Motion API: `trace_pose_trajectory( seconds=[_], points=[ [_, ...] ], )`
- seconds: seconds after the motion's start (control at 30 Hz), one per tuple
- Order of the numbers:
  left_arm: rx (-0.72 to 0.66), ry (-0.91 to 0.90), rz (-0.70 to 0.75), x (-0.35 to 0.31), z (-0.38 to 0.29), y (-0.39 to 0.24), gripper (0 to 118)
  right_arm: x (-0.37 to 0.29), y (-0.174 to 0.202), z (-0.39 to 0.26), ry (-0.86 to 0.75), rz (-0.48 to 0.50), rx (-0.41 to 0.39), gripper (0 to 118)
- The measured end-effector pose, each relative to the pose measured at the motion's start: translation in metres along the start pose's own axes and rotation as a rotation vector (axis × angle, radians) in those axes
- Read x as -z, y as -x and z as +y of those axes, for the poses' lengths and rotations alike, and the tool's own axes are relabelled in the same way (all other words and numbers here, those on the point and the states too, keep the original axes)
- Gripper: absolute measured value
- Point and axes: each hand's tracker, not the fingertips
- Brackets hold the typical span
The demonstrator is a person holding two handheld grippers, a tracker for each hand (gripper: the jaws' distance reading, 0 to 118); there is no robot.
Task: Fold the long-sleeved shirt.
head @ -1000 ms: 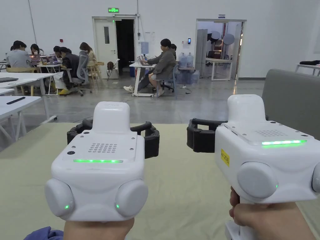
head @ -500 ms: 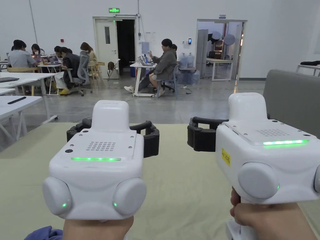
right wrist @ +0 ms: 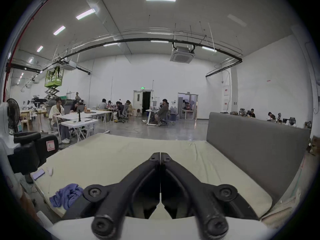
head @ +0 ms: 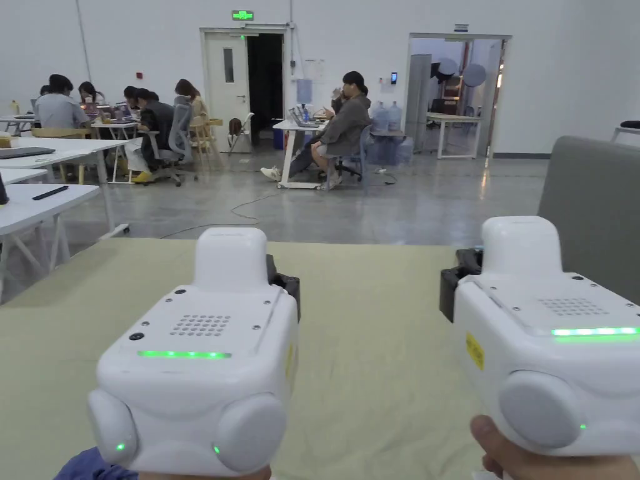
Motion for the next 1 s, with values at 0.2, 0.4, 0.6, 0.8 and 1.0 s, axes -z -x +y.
trace_pose_trajectory(
  seconds=[0.2, 0.4, 0.6, 0.8, 1.0],
  points=[
    [0.098, 0.008, 0.123, -0.012, -0.001, 0.051, 0, 0.016, 0.032, -0.016, -0.015, -0.006, -0.060, 0],
    [0.001, 0.180, 0.395, -0.049, -0.014, 0.178, 0, 0.012, 0.147, -0.027, 0.069, 0.553, -0.047, 0],
    [-0.150, 0.385, 0.388, -0.056, -0.073, 0.264, 0, 0.003, 0.201, -0.048, 0.175, 0.939, 0.060, 0],
    [-0.226, 0.505, 0.319, 0.013, -0.155, 0.286, 118, 0.028, 0.178, -0.071, 0.203, 0.859, -0.063, 0],
    [-0.329, 0.803, 0.282, 0.115, -0.262, 0.306, 118, 0.056, 0.141, -0.088, 0.294, 0.780, -0.059, 0]
  ],
)
